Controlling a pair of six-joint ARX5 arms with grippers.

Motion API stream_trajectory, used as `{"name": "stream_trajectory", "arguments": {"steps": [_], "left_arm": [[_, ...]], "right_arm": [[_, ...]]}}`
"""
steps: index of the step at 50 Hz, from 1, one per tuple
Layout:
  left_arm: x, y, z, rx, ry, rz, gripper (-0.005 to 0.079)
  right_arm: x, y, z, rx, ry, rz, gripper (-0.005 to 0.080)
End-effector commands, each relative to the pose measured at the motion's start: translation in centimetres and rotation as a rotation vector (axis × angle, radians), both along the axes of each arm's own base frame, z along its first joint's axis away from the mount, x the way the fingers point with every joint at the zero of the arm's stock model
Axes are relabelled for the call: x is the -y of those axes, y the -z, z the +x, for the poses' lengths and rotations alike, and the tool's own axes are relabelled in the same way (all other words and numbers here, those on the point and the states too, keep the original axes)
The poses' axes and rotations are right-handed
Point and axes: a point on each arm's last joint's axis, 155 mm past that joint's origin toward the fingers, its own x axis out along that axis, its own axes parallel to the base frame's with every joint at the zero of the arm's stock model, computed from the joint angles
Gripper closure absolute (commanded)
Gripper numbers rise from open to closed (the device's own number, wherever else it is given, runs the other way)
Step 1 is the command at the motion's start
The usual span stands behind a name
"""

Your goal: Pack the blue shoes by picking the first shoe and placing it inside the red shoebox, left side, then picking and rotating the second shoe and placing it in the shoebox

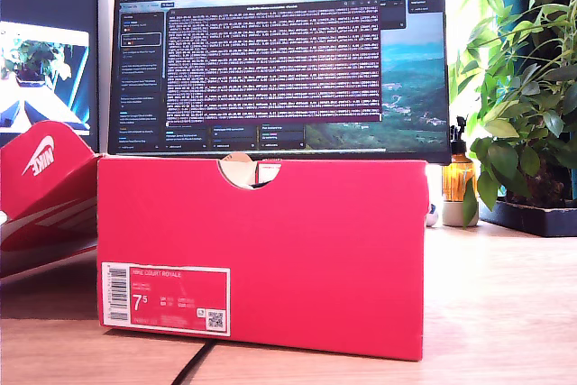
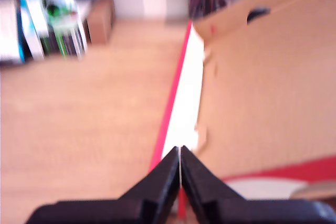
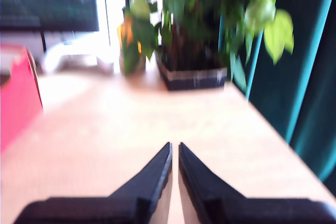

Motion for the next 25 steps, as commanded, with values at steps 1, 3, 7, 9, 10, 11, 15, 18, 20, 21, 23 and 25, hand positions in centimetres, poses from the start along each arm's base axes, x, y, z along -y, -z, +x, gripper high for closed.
{"name": "stream_trajectory", "arguments": {"steps": [1, 3, 7, 9, 10, 11, 15, 18, 20, 21, 23, 25], "left_arm": [[0.00, 1.75, -0.46, -0.043, -0.002, -0.002, 0.0754], [-0.01, 2.14, -0.62, -0.060, -0.002, -0.001, 0.0754], [-0.02, 2.53, -0.78, -0.077, -0.002, 0.000, 0.0754], [-0.02, 2.54, -0.79, -0.077, -0.002, 0.000, 0.0754], [-0.02, 2.54, -0.79, -0.077, -0.002, 0.000, 0.0754], [-0.02, 2.54, -0.79, -0.077, -0.002, 0.000, 0.0754], [-0.02, 2.54, -0.79, -0.077, -0.002, 0.000, 0.0754], [-0.02, 2.54, -0.79, -0.077, -0.002, 0.000, 0.0754], [-0.02, 2.54, -0.79, -0.077, -0.002, 0.000, 0.0754], [-0.02, 2.54, -0.79, -0.077, -0.002, 0.000, 0.0754], [-0.02, 2.54, -0.79, -0.077, -0.002, 0.000, 0.0754], [-0.02, 2.54, -0.79, -0.077, -0.002, 0.000, 0.0754]], "right_arm": [[0.14, -0.15, -0.03, 0.007, 0.008, 0.007, 0.0765], [0.14, -0.11, -0.04, 0.006, 0.007, 0.007, 0.0765], [0.14, -0.11, -0.04, 0.006, 0.007, 0.007, 0.0765], [0.14, -0.11, -0.04, 0.006, 0.007, 0.007, 0.0765], [0.14, -0.13, -0.04, 0.006, 0.007, 0.007, 0.0765], [0.14, -0.11, -0.04, 0.006, 0.007, 0.007, 0.0765], [0.14, -0.13, -0.04, 0.006, 0.007, 0.007, 0.0765], [0.14, -0.13, -0.04, 0.006, 0.007, 0.007, 0.0765], [0.14, -0.13, -0.04, 0.006, 0.007, 0.007, 0.0765], [0.14, -0.13, -0.04, 0.006, 0.007, 0.007, 0.0765], [0.14, -0.13, -0.04, 0.006, 0.007, 0.007, 0.0765], [0.14, -0.13, -0.04, 0.006, 0.007, 0.007, 0.0765]]}}
